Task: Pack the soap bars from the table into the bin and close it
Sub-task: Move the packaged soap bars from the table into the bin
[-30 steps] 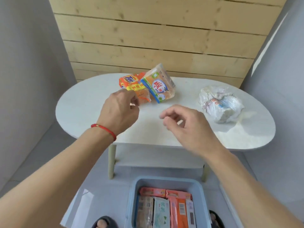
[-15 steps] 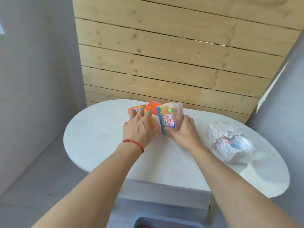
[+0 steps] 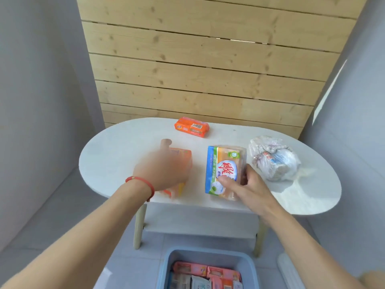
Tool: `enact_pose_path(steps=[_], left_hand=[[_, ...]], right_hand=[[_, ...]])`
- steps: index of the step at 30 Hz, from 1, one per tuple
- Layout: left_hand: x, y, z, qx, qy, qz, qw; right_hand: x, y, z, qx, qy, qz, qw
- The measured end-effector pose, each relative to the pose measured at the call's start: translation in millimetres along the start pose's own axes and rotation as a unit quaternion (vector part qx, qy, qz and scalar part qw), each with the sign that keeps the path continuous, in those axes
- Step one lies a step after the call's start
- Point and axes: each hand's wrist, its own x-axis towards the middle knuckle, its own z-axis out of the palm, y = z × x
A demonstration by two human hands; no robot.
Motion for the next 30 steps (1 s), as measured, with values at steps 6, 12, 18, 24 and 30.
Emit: enact_pose_path(steps=[6,12,18,24,30], left_hand=[[-77.4,6.3,3.4,-0.209,-0.046,-0.051,0.975],[-142.3,-23.7,35.4,-0.347,-0.204,-0.078,0.912],[-135.8,-37.4,136.1,-0.24,-0.251,-0.15,0.926],[-124.0,-52.3,210.2,0.016,-0.234,-0.137,0.962],[-128.7,-65.6,238.7,0.09,-0.227,-0.151,0.958]], right_hand=[[-55.7,-9.9,-15.8,0.014,-0.127,0.04,0.991],[-119.3,22.3,-49.6,0.024,-0.238,0.107,0.965],[-124.0,71.2,-5.3,-0.221,-0.207,0.263,0.916],[-115.3,139.9,55.6,-0.329,-0.156,0.272,0.891],[-114.9,182.6,87.6,-0.364,-0.144,0.299,0.87]])
